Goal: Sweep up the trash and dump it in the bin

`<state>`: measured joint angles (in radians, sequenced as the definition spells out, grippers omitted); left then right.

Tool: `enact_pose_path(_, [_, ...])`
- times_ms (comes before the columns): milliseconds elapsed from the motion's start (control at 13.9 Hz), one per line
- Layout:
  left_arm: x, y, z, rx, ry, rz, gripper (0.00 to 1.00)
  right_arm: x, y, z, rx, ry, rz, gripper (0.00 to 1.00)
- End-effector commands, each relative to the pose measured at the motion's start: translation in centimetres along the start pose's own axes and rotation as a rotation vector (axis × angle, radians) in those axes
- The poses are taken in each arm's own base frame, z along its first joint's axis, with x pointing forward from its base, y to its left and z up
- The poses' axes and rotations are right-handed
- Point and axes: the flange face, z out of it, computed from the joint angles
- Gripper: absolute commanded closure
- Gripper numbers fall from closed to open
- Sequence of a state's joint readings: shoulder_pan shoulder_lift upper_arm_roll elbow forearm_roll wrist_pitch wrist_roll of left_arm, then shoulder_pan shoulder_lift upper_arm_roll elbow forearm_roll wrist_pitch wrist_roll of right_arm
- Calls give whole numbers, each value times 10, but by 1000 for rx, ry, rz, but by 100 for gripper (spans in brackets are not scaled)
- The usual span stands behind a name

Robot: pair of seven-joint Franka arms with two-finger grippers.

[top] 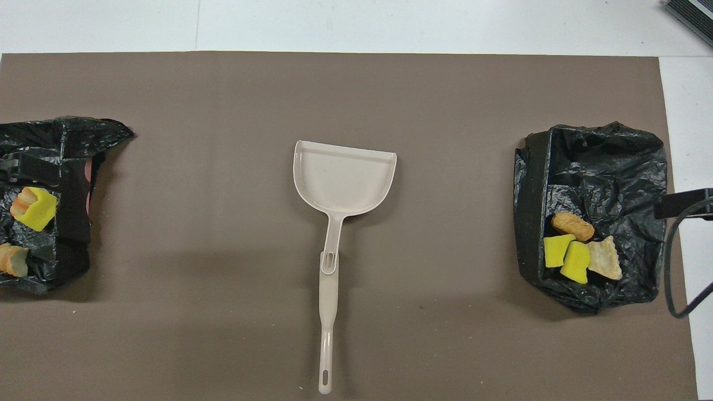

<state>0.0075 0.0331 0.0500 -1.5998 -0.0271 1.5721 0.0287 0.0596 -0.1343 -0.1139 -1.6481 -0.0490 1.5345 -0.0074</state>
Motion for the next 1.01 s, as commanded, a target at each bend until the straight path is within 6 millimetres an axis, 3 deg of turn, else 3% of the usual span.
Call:
enact_pose_path(0, [-15, 4, -21, 0, -17, 15, 0, -5, 0, -1, 26, -8, -34, 0])
enact_pose_path(289, [-26, 11, -21, -4, -35, 35, 0, -2, -3, 0, 6, -14, -53, 0])
enact_pose_path(577, [-26, 12, -21, -6, -35, 52, 0, 7, -6, -9, 5, -46, -96, 0])
enact_pose_path(938, [-26, 11, -21, -6, -35, 49, 0, 3, -7, -11, 18, -42, -99, 0])
